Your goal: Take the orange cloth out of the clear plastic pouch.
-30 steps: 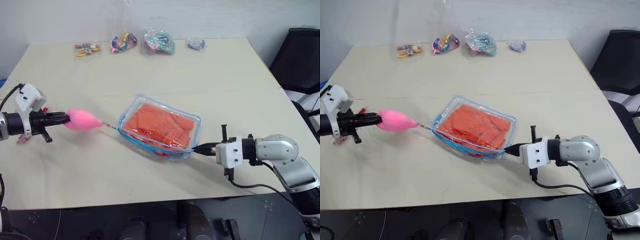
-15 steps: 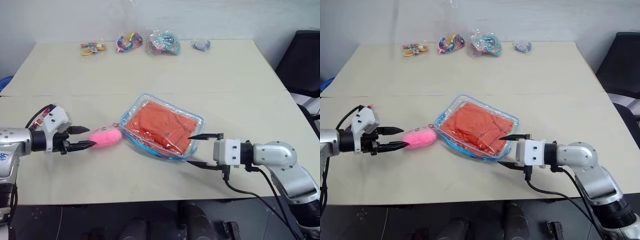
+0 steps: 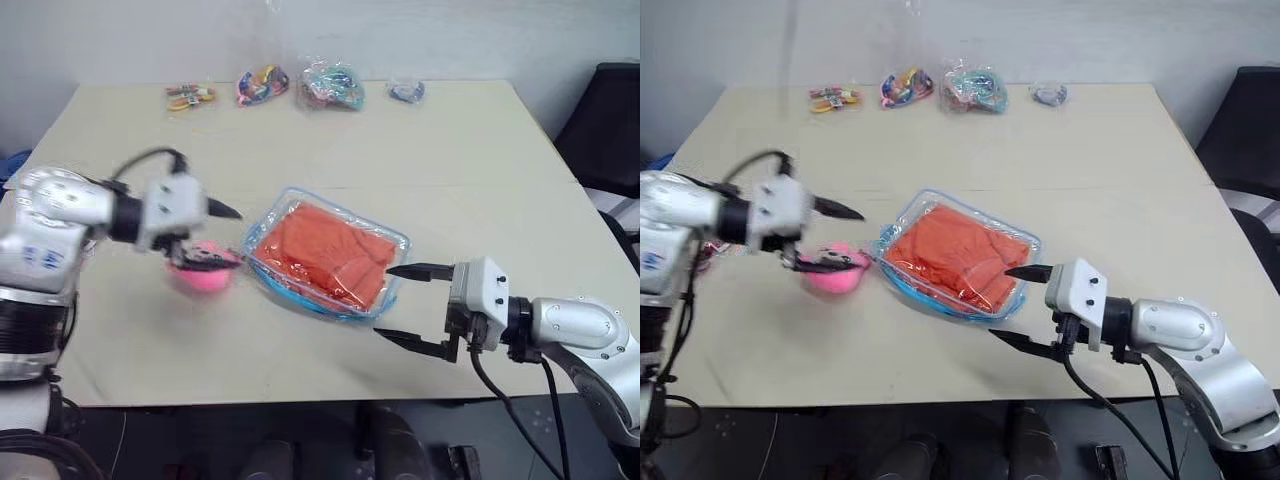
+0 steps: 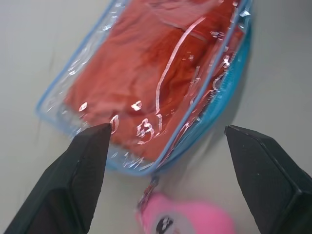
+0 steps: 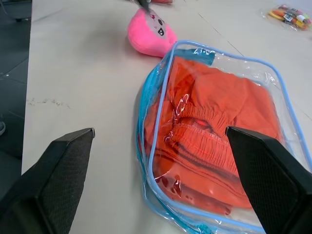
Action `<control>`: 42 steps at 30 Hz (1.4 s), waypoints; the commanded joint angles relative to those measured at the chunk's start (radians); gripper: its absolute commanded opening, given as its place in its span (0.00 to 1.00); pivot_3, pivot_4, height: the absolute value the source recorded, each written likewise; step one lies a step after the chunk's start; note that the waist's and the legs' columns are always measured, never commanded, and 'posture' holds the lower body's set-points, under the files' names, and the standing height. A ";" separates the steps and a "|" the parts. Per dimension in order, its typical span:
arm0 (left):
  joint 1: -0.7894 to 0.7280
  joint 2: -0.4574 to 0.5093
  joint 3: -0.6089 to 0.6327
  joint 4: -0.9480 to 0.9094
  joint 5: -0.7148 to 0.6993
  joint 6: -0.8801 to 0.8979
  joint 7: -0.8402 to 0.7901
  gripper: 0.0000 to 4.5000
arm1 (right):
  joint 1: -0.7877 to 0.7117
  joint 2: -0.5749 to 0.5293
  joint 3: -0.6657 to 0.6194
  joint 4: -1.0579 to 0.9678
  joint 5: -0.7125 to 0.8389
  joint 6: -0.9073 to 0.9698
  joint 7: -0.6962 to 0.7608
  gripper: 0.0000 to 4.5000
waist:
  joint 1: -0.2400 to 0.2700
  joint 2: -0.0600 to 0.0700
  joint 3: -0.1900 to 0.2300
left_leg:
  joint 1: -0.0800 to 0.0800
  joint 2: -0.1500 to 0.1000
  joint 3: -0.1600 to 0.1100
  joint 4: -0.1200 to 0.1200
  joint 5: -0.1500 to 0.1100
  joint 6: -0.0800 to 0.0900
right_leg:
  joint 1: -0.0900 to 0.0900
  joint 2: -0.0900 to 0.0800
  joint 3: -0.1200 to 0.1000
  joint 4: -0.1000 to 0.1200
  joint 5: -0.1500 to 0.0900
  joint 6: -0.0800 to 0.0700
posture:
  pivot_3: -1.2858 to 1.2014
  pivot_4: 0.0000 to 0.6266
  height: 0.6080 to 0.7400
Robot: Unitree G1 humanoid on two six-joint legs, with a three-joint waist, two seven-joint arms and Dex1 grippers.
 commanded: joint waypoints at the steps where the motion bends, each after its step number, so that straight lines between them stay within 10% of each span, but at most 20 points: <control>1: -0.030 -0.033 -0.020 0.072 0.076 -0.189 0.032 0.87 | 0.005 0.007 -0.022 -0.055 0.023 0.013 -0.029 1.00 | -0.002 0.000 0.000 | 0.000 0.000 0.000 0.000 0.000 0.000 | 0.000 0.000 0.000 0.000 0.000 0.000 | 0.52 0.24 1.00; 10: -0.100 -0.135 -0.096 0.297 0.199 -0.523 0.080 0.87 | 0.040 0.002 -0.044 -0.104 0.047 0.043 -0.068 1.00 | 0.015 0.000 0.000 | -0.001 -0.002 0.000 0.002 0.000 0.002 | 0.000 -0.001 0.000 0.000 0.001 0.001 | 0.52 0.24 1.00; 23: -0.139 -0.185 -0.076 0.394 0.200 -0.536 0.117 0.87 | 0.050 -0.002 -0.050 -0.100 0.042 0.038 -0.078 1.00 | 0.016 -0.001 0.000 | -0.001 -0.002 0.000 0.002 0.000 0.003 | 0.001 -0.001 0.000 0.000 0.001 0.001 | 0.52 0.24 1.00; 37: -0.079 -0.221 -0.018 0.217 -0.020 -0.112 0.051 0.00 | 0.047 0.006 -0.032 -0.084 0.008 0.024 -0.084 1.00 | 0.015 -0.001 0.000 | -0.001 -0.002 0.001 0.002 0.000 0.003 | 0.001 -0.001 0.001 0.000 0.001 0.002 | 0.52 0.24 1.00; 42: 0.023 -0.278 -0.014 -0.045 -0.075 0.325 0.209 0.00 | 0.028 0.042 -0.025 -0.102 0.013 0.025 -0.123 1.00 | 0.015 -0.001 0.000 | 0.000 -0.001 0.000 0.002 0.000 0.003 | 0.001 -0.001 0.002 0.000 0.001 0.002 | 0.52 0.24 1.00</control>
